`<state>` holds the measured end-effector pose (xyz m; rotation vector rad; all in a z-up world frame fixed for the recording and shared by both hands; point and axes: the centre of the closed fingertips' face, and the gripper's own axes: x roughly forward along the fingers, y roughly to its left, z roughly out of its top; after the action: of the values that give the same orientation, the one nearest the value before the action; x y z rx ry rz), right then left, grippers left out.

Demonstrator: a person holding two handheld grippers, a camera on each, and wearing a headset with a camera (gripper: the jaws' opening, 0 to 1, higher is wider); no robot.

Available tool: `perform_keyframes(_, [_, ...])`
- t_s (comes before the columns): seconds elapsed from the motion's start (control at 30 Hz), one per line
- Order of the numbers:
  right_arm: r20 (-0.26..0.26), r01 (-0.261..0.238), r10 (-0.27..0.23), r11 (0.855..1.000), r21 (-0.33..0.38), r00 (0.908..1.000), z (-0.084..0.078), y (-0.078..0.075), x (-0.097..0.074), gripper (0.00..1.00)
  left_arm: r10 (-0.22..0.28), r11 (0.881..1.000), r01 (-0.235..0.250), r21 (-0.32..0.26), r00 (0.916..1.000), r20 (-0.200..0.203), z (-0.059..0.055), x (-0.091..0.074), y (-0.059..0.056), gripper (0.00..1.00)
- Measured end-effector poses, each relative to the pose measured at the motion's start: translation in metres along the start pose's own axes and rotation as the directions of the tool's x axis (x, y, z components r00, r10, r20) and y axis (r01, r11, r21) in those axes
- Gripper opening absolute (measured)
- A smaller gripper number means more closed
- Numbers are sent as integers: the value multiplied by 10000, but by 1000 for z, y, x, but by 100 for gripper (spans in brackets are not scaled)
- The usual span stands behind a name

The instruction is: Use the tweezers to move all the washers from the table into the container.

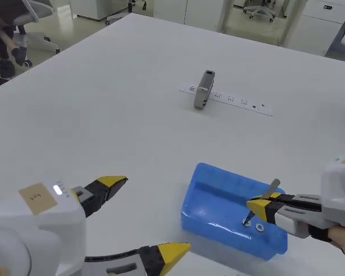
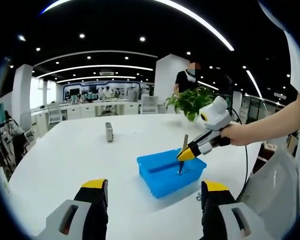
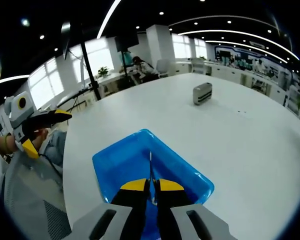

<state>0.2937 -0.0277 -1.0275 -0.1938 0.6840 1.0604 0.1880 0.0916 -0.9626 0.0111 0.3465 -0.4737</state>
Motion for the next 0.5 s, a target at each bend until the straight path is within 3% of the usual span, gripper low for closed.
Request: perform_keyframes(0.5, [500,55,-90,9975,701,9987,4,-6,-10,3,68,10000,-67,-46,9999,86,1,-1,2,77])
